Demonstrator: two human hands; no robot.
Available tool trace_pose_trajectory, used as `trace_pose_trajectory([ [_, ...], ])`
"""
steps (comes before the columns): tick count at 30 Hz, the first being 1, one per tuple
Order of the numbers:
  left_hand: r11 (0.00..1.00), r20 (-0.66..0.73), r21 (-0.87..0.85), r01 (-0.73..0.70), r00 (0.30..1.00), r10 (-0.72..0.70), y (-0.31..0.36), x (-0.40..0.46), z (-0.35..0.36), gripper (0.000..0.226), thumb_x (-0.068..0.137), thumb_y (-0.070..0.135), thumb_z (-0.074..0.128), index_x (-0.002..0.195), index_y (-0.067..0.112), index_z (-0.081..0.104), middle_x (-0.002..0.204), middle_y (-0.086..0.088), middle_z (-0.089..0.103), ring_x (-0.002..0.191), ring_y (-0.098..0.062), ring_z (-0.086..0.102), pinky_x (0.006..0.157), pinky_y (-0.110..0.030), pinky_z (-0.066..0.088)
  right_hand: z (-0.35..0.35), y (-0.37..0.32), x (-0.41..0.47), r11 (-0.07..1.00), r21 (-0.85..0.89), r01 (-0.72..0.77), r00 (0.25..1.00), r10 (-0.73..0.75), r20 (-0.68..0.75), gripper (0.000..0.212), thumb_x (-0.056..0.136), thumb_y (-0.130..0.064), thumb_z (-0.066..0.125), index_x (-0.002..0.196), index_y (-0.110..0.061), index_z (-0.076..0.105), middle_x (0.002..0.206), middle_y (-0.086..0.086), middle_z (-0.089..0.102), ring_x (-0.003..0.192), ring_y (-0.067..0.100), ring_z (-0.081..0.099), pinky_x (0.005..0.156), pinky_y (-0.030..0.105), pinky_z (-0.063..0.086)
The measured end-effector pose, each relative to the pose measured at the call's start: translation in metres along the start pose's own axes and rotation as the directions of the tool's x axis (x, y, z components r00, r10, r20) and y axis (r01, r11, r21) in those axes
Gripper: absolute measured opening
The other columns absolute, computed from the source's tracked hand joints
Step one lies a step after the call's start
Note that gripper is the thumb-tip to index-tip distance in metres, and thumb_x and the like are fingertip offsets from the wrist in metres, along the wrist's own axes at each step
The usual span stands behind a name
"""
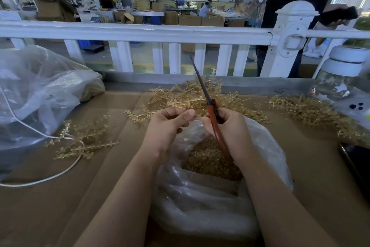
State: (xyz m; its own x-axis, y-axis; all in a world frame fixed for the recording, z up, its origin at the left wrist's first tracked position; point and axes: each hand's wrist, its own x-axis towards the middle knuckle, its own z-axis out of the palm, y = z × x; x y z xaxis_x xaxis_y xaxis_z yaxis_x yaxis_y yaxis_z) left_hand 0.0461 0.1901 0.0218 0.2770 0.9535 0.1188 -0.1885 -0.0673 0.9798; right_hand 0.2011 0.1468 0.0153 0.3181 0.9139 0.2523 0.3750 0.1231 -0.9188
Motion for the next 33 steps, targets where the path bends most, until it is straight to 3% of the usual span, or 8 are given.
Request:
trace_pose_trajectory([
  [4,1.000,-0.022,-0.008,-0.022,1.000,0.022,-0.0005,-0.0006,0.0016,0.013,0.068,0.031,0.080,0.061,0.023,0.072,0.069,0.004,0.069,0.063,-0.005,0.056,0.063,-0.020,0.044,0.0002,0.0032,0.0018,0.999,-0.046,0.025,0.999,-0.027,-0.038,0.012,0.087,-0.026,0.078,0.078,-0.022,0.070,0.073,-0.015,0.072,0.065,0.004,0.067,0.054,0.013,0.050],
  [6,0.997,-0.068,0.039,-0.069,0.995,0.071,-0.0014,0.0002,0.0011,0.014,0.075,0.026,0.080,0.066,0.020,0.072,0.069,0.002,0.068,0.062,-0.004,0.056,0.061,-0.017,0.045,-0.0005,0.0048,0.0006,0.991,-0.123,0.043,0.998,-0.050,-0.050,0.014,0.085,-0.038,0.078,0.080,-0.029,0.069,0.074,-0.023,0.070,0.068,-0.003,0.066,0.053,0.011,0.046],
  [11,0.976,-0.170,0.093,-0.197,0.963,0.211,-0.0018,0.0026,-0.0027,0.014,0.084,0.018,0.075,0.075,0.008,0.071,0.068,0.001,0.065,0.059,-0.001,0.053,0.060,-0.012,0.045,-0.0036,0.0076,-0.0041,0.901,-0.415,0.123,0.983,-0.167,-0.073,0.052,0.073,-0.076,0.068,0.104,-0.035,0.065,0.087,-0.024,0.067,0.082,-0.003,0.061,0.064,0.011,0.040],
  [14,0.967,-0.170,0.093,-0.237,0.953,0.250,-0.0008,0.0027,-0.0033,0.015,0.088,0.013,0.071,0.075,0.004,0.069,0.067,0.004,0.065,0.062,0.001,0.056,0.062,-0.009,0.045,-0.0052,0.0086,-0.0047,0.849,-0.497,0.181,0.971,-0.234,-0.046,0.056,0.072,-0.080,0.063,0.100,-0.032,0.059,0.092,-0.020,0.065,0.085,0.001,0.059,0.065,0.012,0.040],
  [17,0.961,-0.143,0.101,-0.258,0.952,0.270,-0.0005,0.0025,-0.0030,0.021,0.091,0.007,0.066,0.072,0.014,0.069,0.067,0.007,0.064,0.065,0.000,0.056,0.063,-0.009,0.044,-0.0040,0.0085,-0.0053,0.790,-0.571,0.222,0.959,-0.282,-0.018,0.062,0.070,-0.084,0.058,0.098,-0.029,0.058,0.090,-0.018,0.064,0.082,0.003,0.058,0.065,0.018,0.046],
  [22,0.957,-0.106,0.123,-0.262,0.956,0.275,-0.0015,0.0014,-0.0052,0.022,0.093,0.006,0.062,0.074,0.015,0.069,0.074,-0.001,0.064,0.069,-0.005,0.054,0.064,-0.011,0.044,-0.0054,0.0079,-0.0047,0.748,-0.626,0.220,0.961,-0.275,0.010,0.063,0.069,-0.086,0.055,0.093,-0.028,0.057,0.085,-0.017,0.063,0.075,0.002,0.055,0.058,0.013,0.038],
  [25,0.955,-0.098,0.131,-0.266,0.955,0.279,-0.0015,0.0020,-0.0055,0.020,0.092,0.005,0.063,0.075,0.011,0.069,0.073,-0.004,0.060,0.068,-0.008,0.049,0.063,-0.013,0.042,-0.0058,0.0083,-0.0047,0.737,-0.638,0.224,0.960,-0.279,0.014,0.063,0.069,-0.087,0.054,0.090,-0.027,0.057,0.082,-0.016,0.062,0.074,0.002,0.057,0.058,0.015,0.042],
  [33,0.967,-0.085,0.041,-0.252,0.963,0.255,0.0025,0.0014,-0.0053,0.035,0.089,0.005,0.066,0.065,0.030,0.075,0.066,0.014,0.063,0.064,-0.002,0.046,0.062,-0.014,0.041,-0.0063,0.0053,-0.0018,0.719,-0.669,0.190,0.971,-0.236,0.022,0.060,0.069,-0.086,0.058,0.086,-0.029,0.054,0.076,-0.018,0.059,0.068,-0.003,0.052,0.054,0.016,0.041],
])
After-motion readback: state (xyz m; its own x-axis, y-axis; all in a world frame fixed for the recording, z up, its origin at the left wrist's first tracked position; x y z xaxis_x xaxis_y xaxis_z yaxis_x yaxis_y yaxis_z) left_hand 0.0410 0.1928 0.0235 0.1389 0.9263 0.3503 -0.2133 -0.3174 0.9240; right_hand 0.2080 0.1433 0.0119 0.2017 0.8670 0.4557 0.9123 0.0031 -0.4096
